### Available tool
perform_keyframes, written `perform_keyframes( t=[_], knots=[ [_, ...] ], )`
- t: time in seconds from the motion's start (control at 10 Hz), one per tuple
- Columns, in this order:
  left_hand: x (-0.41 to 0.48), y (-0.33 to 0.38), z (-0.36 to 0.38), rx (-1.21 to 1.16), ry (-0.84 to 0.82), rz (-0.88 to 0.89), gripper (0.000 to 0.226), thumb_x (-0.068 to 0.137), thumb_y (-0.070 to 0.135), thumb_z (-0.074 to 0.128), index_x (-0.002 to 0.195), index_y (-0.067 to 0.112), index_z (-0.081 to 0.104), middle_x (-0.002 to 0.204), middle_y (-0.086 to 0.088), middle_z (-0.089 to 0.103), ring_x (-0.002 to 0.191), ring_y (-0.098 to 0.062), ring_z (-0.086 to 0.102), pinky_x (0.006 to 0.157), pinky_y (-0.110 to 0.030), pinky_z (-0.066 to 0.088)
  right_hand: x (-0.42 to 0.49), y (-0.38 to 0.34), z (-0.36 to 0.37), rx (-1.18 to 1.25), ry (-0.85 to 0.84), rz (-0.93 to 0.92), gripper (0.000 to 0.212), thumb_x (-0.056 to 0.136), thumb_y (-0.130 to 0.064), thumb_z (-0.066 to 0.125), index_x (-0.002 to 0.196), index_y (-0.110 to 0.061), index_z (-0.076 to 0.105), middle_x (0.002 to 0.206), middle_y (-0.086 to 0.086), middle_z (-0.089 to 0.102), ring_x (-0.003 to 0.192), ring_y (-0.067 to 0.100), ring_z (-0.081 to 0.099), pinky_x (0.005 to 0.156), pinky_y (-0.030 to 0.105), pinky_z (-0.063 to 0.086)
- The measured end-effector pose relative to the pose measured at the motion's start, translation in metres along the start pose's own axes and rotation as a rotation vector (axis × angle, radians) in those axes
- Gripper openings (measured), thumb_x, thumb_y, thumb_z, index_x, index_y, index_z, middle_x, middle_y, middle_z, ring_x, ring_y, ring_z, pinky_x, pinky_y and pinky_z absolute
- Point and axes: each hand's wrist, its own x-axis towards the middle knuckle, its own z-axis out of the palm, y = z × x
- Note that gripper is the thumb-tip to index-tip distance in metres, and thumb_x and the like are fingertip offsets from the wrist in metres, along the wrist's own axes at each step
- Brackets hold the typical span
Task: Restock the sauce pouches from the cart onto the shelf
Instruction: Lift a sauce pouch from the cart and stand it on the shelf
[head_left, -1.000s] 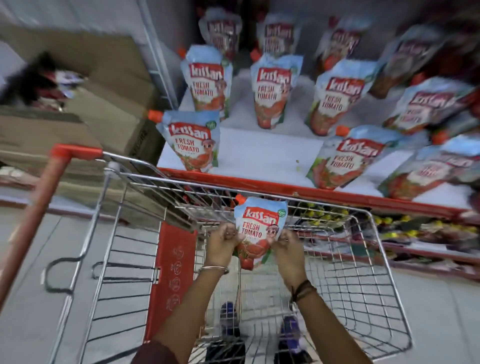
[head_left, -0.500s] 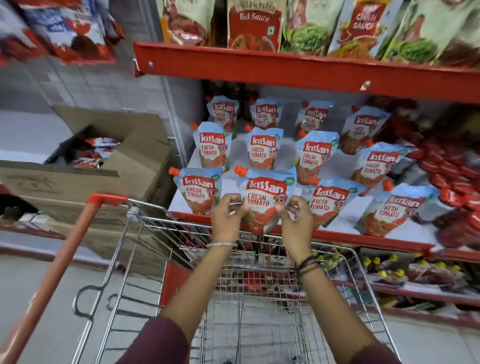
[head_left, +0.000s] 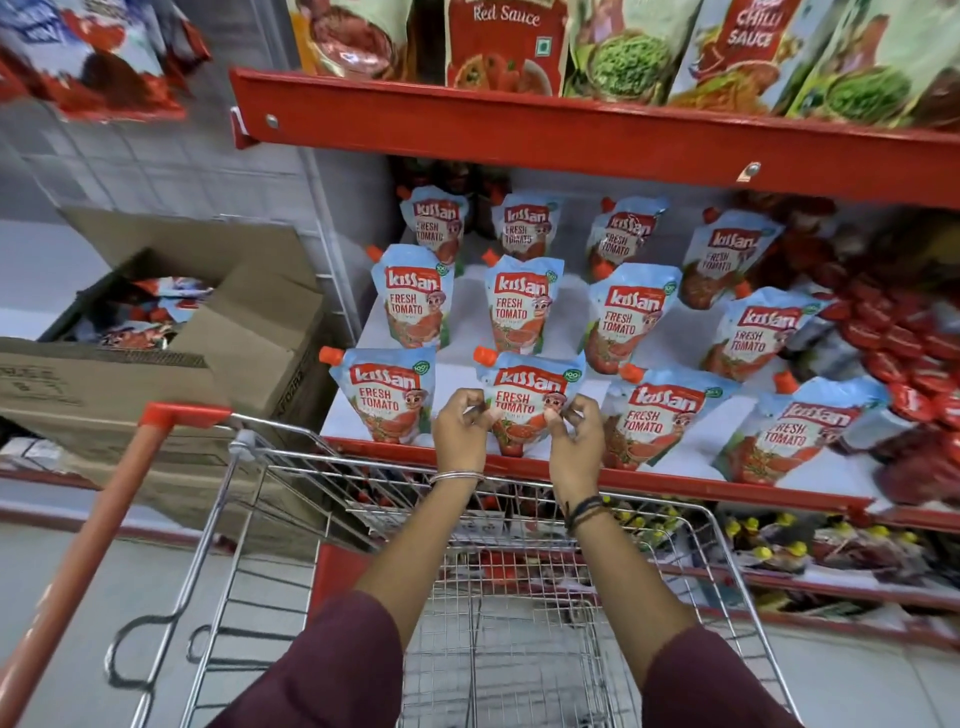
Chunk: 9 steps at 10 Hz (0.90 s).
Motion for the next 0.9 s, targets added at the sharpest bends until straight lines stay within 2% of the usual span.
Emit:
perform_keyframes(
  t=[0.2, 0.3, 0.4, 0.5, 0.6, 0.7, 0.8, 0.9],
  knots=[
    [-0.002, -0.011, -0.007, 0.021, 0.002, -0.038, 0.016, 0.075, -0.007, 0.063, 0.082, 0.006, 0.055, 0.088, -0.011, 0.061, 0.084, -0.020, 0.059, 0.061, -0.001, 0.047, -0.005, 0.009, 0.002, -0.072, -0.023, 0.005, 0.013, 0.088, -0.006, 0.057, 0.092, -0.015, 0.049, 0.099, 0.007, 0.059, 0.106, 0.028, 0.058, 0.088, 0.043, 0.050],
    [-0.003, -0.010, -0.008, 0.048, -0.006, -0.035, 0.014, 0.076, -0.007, 0.063, 0.087, -0.001, 0.058, 0.088, -0.010, 0.061, 0.083, -0.019, 0.058, 0.060, 0.001, 0.045, -0.008, 0.004, 0.002, -0.100, -0.025, 0.000, 0.012, 0.088, -0.007, 0.058, 0.091, -0.014, 0.048, 0.096, 0.006, 0.058, 0.104, 0.025, 0.058, 0.088, 0.041, 0.048],
    [0.000, -0.013, -0.009, 0.078, -0.022, -0.028, 0.014, 0.077, -0.007, 0.061, 0.090, -0.002, 0.058, 0.091, -0.016, 0.063, 0.086, -0.020, 0.058, 0.061, 0.002, 0.045, -0.008, 0.001, 0.000, -0.125, -0.022, -0.032, 0.009, 0.088, -0.008, 0.058, 0.094, -0.006, 0.051, 0.098, 0.006, 0.059, 0.093, 0.014, 0.060, 0.085, 0.033, 0.053],
    [0.000, -0.014, -0.009, 0.116, -0.042, -0.039, 0.020, 0.080, -0.003, 0.060, 0.099, -0.005, 0.055, 0.105, -0.023, 0.065, 0.091, -0.020, 0.058, 0.065, -0.002, 0.048, -0.009, -0.002, -0.001, -0.142, -0.042, -0.020, 0.020, 0.090, -0.006, 0.055, 0.104, 0.008, 0.052, 0.101, 0.010, 0.059, 0.066, -0.002, 0.058, 0.061, 0.004, 0.048],
    [-0.003, -0.015, -0.007, 0.099, -0.070, -0.039, 0.025, 0.081, 0.000, 0.060, 0.104, -0.004, 0.052, 0.110, -0.024, 0.064, 0.096, -0.021, 0.058, 0.082, -0.024, 0.052, -0.007, -0.001, 0.000, -0.131, -0.039, 0.012, 0.020, 0.090, -0.008, 0.055, 0.107, 0.002, 0.055, 0.109, 0.015, 0.064, 0.092, 0.014, 0.059, 0.070, 0.011, 0.048],
    [-0.013, -0.016, -0.008, 0.108, -0.110, -0.057, 0.038, 0.081, 0.007, 0.063, 0.116, 0.001, 0.048, 0.119, -0.018, 0.061, 0.110, -0.024, 0.058, 0.098, -0.044, 0.049, -0.011, -0.003, -0.002, -0.106, -0.070, 0.061, 0.023, 0.088, -0.003, 0.053, 0.111, -0.002, 0.056, 0.107, 0.009, 0.064, 0.107, 0.024, 0.060, 0.081, 0.023, 0.046],
    [-0.025, -0.014, -0.009, 0.098, -0.130, -0.047, 0.049, 0.081, 0.012, 0.064, 0.125, 0.006, 0.042, 0.126, -0.008, 0.055, 0.117, -0.016, 0.049, 0.099, -0.034, 0.043, -0.016, -0.003, -0.008, -0.100, -0.150, 0.068, 0.034, 0.087, 0.000, 0.054, 0.120, -0.004, 0.053, 0.110, 0.003, 0.060, 0.114, 0.022, 0.056, 0.099, 0.033, 0.045],
    [-0.049, -0.005, -0.007, 0.130, -0.060, 0.030, 0.048, 0.083, 0.016, 0.061, 0.126, 0.007, 0.041, 0.130, -0.011, 0.051, 0.118, -0.013, 0.044, 0.099, -0.030, 0.038, -0.030, 0.000, -0.024, -0.108, -0.185, 0.108, 0.043, 0.087, 0.000, 0.055, 0.130, -0.004, 0.046, 0.130, 0.007, 0.053, 0.123, 0.019, 0.047, 0.109, 0.035, 0.037]
  ],
)
